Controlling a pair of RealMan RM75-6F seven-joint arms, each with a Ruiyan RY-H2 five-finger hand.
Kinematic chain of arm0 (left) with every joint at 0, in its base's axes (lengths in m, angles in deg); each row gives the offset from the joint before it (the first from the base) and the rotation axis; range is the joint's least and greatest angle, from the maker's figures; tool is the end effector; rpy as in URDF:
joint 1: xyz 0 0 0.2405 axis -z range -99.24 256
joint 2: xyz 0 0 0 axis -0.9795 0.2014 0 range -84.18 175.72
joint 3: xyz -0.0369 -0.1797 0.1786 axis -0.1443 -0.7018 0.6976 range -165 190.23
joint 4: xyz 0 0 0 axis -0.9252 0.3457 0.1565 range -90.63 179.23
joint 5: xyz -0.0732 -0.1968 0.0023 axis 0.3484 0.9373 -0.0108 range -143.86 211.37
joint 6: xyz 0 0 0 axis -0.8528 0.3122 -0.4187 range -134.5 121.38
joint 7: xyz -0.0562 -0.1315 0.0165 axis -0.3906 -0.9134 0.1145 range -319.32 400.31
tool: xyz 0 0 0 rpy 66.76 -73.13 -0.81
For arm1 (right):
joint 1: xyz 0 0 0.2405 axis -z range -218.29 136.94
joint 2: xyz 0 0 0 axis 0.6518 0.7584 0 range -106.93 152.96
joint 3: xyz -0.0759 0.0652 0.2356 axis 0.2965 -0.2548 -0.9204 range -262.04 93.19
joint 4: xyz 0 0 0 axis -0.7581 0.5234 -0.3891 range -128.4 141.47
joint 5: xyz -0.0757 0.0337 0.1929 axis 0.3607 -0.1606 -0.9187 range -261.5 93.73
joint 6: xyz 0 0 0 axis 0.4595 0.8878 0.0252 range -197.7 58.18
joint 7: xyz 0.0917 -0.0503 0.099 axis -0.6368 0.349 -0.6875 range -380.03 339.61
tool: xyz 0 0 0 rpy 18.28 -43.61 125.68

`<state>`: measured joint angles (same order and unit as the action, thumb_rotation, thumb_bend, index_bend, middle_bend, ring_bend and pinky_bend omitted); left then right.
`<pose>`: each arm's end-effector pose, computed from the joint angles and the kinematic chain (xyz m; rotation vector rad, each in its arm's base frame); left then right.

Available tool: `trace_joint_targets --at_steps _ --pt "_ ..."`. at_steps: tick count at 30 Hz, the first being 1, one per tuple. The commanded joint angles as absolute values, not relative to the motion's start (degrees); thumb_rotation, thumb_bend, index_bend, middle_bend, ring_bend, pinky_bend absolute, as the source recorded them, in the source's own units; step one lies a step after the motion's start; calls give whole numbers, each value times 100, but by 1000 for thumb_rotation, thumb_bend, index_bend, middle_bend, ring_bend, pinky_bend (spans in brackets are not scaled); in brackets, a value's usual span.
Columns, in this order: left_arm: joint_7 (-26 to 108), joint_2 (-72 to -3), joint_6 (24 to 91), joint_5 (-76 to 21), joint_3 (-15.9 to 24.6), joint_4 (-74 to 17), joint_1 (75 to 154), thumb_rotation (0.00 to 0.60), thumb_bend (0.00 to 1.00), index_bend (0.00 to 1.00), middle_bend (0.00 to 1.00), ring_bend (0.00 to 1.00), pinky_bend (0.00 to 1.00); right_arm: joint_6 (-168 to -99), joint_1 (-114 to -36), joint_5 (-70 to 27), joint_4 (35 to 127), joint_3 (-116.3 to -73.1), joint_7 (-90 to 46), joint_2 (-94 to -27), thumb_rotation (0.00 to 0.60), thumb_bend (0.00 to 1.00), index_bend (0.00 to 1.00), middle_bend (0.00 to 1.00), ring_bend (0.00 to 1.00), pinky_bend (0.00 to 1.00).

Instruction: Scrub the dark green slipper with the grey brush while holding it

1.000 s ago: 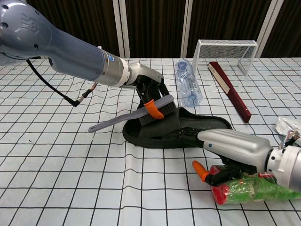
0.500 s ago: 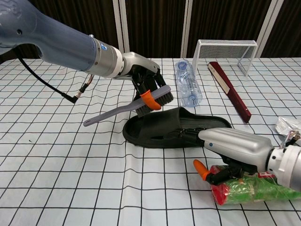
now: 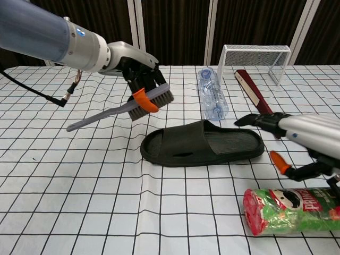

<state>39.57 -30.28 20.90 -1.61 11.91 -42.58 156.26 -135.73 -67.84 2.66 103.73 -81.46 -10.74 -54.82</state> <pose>-0.0423 0.3993 -0.0042 -2.1254 -1.3607 -0.6937 -0.1980 -0.2334 0.0213 1.9592 -0.9987 1.0072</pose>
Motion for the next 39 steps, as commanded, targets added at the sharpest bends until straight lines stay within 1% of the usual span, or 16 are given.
trace_joint_targets --at_steps 1,2,5,9,11,12,16,22,25,27,29,32,35,37,39 --pt "4132 -2682 2402 -510 1453 -4821 15310 600 878 570 649 504 611 -14148 -6421 139 10803 -8176 -1004 -4697 600 770 0 51 0 0" --pt "4168 -2559 2417 -622 1565 -5017 15203 600 878 570 649 504 611 -14416 -6289 105 10820 -8227 -844 -4547 600 770 0 51 0 0" --pt "4250 -2350 2488 -931 1799 -5353 14943 600 878 570 648 504 610 -14925 -5996 38 10896 -8304 -762 -4341 599 770 0 50 0 0" --pt "4501 -2330 2781 -1590 2162 -5536 14512 600 878 576 650 506 611 -15226 -5729 -46 10894 -8315 -951 -4183 598 770 0 50 0 0" --pt "4672 -2379 2905 -1866 2366 -5528 14328 600 878 577 651 507 610 -15254 -5641 -66 10857 -8272 -984 -4148 598 770 0 50 0 0" --pt "4865 -2418 2977 -2050 2532 -5495 14230 600 878 577 651 507 610 -15240 -5585 -84 10832 -8225 -991 -4127 599 770 0 50 0 0" --pt "5402 -2525 3334 -2412 2798 -5433 14010 600 877 577 651 507 610 -15219 -5477 -103 10773 -8167 -1065 -4116 599 770 0 49 0 0" --pt "6116 -2724 3765 -2584 2954 -5317 13774 600 878 576 650 507 604 -15105 -5420 -163 10614 -8183 -1222 -4183 599 770 0 50 0 0" --pt "6402 -2851 3862 -2486 2937 -5228 13704 600 875 568 643 505 593 -15026 -5411 -180 10568 -8194 -1233 -4213 599 770 0 50 0 0" --pt "6487 -2897 3923 -2447 2891 -5218 13666 600 819 543 615 481 565 -15010 -5401 -193 10555 -8216 -1251 -4222 598 770 0 50 0 0" --pt "6572 -2927 4013 -2445 2839 -5209 13613 600 685 491 551 422 508 -15004 -5385 -199 10540 -8242 -1265 -4224 598 770 0 50 0 0" --pt "6693 -2963 4085 -2467 2831 -5154 13556 600 550 418 469 367 454 -14989 -5369 -203 10531 -8256 -1267 -4221 598 770 0 50 0 0" --pt "6739 -3025 4139 -2474 2812 -5078 13460 600 453 328 380 331 420 -14956 -5355 -209 10529 -8269 -1274 -4218 599 770 0 50 0 0" --pt "6776 -3034 4156 -2499 2796 -5033 13410 600 399 284 344 308 402 -14918 -5345 -206 10559 -8266 -1283 -4197 599 770 0 50 0 0" --pt "6821 -3028 4214 -2555 2764 -5011 13362 600 356 246 329 302 396 -14902 -5337 -192 10596 -8275 -1264 -4179 600 770 0 50 0 0"
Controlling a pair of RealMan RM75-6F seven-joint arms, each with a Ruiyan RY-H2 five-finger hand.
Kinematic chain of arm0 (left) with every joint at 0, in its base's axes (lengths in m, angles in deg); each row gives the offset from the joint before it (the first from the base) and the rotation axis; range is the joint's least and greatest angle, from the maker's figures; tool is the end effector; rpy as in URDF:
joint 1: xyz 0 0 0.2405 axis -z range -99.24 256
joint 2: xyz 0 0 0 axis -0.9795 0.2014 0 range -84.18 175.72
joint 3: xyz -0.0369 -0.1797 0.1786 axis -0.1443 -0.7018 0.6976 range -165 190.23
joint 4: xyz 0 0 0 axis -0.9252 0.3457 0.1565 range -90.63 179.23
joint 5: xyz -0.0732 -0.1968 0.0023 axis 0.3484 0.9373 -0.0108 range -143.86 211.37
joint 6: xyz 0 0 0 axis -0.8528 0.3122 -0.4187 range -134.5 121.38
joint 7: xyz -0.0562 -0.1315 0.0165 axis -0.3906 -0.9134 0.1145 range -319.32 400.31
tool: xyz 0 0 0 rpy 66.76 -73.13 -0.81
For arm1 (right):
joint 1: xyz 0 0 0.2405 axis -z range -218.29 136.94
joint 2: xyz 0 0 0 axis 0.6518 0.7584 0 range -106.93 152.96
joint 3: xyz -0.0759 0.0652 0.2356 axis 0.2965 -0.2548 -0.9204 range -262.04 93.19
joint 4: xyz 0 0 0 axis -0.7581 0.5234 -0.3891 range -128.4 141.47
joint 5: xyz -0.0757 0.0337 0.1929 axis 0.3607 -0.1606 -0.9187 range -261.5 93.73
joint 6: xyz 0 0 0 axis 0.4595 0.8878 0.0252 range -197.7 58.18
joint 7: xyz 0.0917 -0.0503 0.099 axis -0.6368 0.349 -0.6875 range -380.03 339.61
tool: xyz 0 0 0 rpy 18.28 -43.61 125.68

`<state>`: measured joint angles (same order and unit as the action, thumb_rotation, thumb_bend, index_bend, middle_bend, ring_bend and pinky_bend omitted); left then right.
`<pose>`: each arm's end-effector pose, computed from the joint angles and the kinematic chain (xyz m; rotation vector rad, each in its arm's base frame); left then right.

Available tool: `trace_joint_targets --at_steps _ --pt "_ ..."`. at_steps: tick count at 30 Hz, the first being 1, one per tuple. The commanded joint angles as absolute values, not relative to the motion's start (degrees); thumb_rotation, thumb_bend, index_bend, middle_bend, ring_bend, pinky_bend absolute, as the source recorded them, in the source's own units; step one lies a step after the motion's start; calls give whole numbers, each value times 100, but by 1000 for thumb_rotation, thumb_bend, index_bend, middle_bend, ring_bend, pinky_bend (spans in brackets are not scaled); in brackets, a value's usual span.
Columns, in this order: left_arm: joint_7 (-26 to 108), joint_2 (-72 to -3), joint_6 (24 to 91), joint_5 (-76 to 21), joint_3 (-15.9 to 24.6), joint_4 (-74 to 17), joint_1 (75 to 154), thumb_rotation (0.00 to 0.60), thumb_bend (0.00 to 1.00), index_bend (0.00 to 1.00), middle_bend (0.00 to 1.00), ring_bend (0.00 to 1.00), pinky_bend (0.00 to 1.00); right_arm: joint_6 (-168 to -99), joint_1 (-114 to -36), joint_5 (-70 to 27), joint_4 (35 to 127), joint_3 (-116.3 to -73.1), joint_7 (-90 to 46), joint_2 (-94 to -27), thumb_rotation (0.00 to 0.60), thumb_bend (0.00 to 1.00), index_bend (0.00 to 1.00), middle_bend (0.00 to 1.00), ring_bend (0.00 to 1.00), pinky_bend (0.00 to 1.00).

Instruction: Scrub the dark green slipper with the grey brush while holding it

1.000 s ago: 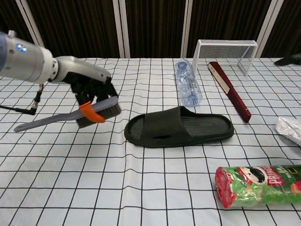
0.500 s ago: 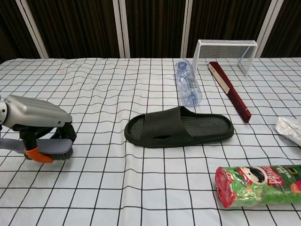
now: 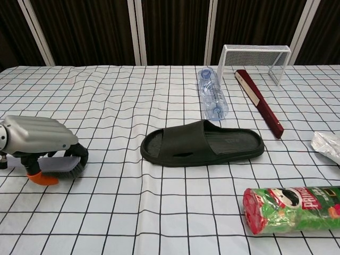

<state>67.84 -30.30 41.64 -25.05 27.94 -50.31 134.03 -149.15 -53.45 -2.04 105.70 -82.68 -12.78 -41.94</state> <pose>-0.1954 0.2978 -0.0036 -2.3224 -0.7041 -0.3553 -0.2805 -0.1998 0.1232 1.5317 -0.9783 0.8557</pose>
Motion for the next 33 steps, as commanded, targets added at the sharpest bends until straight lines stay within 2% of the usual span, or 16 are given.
trace_joint_targets --at_steps 1,6,9,10,14,16,18,20,24,28,30,33 --pt "6828 -3023 4229 -2578 2752 -5014 13343 600 330 221 321 299 391 -14902 -5333 -183 10609 -8280 -1253 -4175 599 771 0 50 0 0" --pt "6867 -2968 4214 -2623 2693 -5052 13268 600 196 131 255 253 364 -14887 -5318 -160 10662 -8321 -1210 -4170 599 771 0 50 0 0" --pt "6886 -2906 4260 -2648 2637 -5127 13222 600 143 78 147 142 321 -14870 -5304 -154 10678 -8331 -1187 -4164 599 770 0 50 0 0" --pt "6870 -2876 4307 -2664 2605 -5166 13200 600 122 47 84 79 286 -14876 -5296 -155 10681 -8338 -1181 -4160 599 771 0 50 0 0" --pt "6745 -2586 4564 -2681 2519 -5503 13041 600 44 0 0 0 157 -15044 -5186 -76 10726 -8336 -1179 -4105 598 750 0 32 0 0" --pt "6489 -2275 5001 -2917 2490 -5828 12793 600 26 0 0 0 141 -15222 -5067 -20 10757 -8314 -1162 -4036 599 639 0 9 0 0" --pt "6182 -2037 5528 -3320 2515 -6021 12480 600 14 0 0 0 131 -15302 -4973 -27 10791 -8271 -1103 -3958 599 467 0 0 0 0" --pt "5655 -1785 6446 -3947 2604 -6146 11913 600 4 0 0 0 108 -15349 -4865 -76 10852 -8211 -1025 -3858 599 403 0 0 0 0" --pt "5135 -1747 7988 -4809 2989 -5965 10741 600 0 0 0 0 16 -15341 -4679 -265 10942 -8103 -1025 -3687 599 375 0 0 0 0" --pt "4929 -2294 9349 -5266 3077 -5257 9609 600 0 0 0 0 0 -15483 -4519 -360 10798 -8094 -899 -3636 599 359 0 0 0 0" --pt "4748 -2559 9676 -5392 3032 -4813 9276 600 0 0 0 0 0 -15508 -4481 -322 10779 -8095 -974 -3614 599 349 0 0 0 0" --pt "4662 -2599 9768 -5480 2932 -4514 9136 600 0 0 0 0 0 -15579 -4445 -172 10757 -8100 -1101 -3583 599 346 0 0 0 0"
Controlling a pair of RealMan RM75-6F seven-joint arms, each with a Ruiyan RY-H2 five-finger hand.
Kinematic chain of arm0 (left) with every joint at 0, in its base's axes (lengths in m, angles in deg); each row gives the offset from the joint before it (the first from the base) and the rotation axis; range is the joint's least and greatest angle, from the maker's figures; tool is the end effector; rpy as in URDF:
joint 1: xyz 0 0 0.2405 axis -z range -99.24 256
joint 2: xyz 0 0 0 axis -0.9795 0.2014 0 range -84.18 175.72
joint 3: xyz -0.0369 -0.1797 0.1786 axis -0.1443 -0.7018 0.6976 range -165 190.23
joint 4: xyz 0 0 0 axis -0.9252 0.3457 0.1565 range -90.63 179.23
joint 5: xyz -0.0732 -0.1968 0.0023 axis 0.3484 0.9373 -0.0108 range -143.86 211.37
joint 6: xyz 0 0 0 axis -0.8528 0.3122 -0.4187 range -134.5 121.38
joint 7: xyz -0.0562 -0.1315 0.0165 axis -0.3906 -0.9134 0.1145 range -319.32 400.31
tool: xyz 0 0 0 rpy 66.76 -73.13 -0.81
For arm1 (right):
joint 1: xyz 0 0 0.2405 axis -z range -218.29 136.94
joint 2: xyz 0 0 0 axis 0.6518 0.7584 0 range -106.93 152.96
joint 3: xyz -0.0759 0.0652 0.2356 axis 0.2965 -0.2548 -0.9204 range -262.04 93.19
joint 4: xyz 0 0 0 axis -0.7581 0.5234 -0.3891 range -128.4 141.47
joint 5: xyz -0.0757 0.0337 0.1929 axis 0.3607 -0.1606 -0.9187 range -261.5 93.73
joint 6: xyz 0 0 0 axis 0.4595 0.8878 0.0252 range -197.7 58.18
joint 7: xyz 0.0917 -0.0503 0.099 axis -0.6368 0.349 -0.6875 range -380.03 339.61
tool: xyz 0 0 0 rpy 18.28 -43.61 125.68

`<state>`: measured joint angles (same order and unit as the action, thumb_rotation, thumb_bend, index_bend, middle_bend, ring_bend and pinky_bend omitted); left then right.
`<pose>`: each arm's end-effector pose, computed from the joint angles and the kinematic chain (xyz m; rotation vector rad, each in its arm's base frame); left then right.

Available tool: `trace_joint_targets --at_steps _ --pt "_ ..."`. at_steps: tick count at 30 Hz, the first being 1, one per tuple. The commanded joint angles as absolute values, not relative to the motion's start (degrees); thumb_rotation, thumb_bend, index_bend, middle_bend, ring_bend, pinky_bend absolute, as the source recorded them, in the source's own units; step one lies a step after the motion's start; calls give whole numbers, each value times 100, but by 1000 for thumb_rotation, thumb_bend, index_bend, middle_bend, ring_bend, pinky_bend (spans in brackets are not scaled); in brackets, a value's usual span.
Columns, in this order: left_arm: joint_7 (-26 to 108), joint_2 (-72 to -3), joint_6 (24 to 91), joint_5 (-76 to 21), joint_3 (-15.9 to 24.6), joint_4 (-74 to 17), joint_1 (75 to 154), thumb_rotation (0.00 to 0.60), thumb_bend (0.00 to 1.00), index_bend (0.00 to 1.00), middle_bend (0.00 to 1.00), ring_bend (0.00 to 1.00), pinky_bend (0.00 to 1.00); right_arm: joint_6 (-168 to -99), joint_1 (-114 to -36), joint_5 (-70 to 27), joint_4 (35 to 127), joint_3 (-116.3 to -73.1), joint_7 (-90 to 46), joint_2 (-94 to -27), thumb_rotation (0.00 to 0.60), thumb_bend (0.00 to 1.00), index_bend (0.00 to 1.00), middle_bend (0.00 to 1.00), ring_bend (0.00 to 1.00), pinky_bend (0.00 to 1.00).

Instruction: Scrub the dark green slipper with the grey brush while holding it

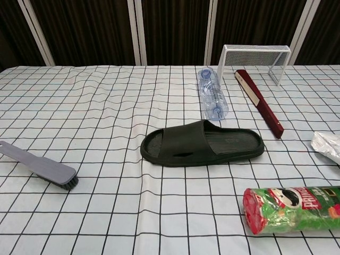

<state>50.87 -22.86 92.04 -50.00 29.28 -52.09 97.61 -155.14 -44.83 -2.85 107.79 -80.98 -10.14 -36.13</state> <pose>-0.2697 0.1802 0.1254 -1.5699 -0.7876 -0.9388 -0.3092 -0.1510 0.1636 1.4057 -0.9416 0.6932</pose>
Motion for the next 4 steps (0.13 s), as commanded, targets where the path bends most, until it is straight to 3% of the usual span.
trace_joint_targets --at_steps 1,4 --pt "4636 -2604 9748 -5475 2902 -4465 9114 600 0 0 0 0 0 -15615 -4431 -127 10759 -8103 -1111 -3582 600 346 0 0 0 0" --pt "4627 -2568 9558 -5445 2845 -4341 9087 600 0 0 0 0 0 -15725 -4388 52 10749 -8105 -1144 -3604 600 346 0 0 0 0"
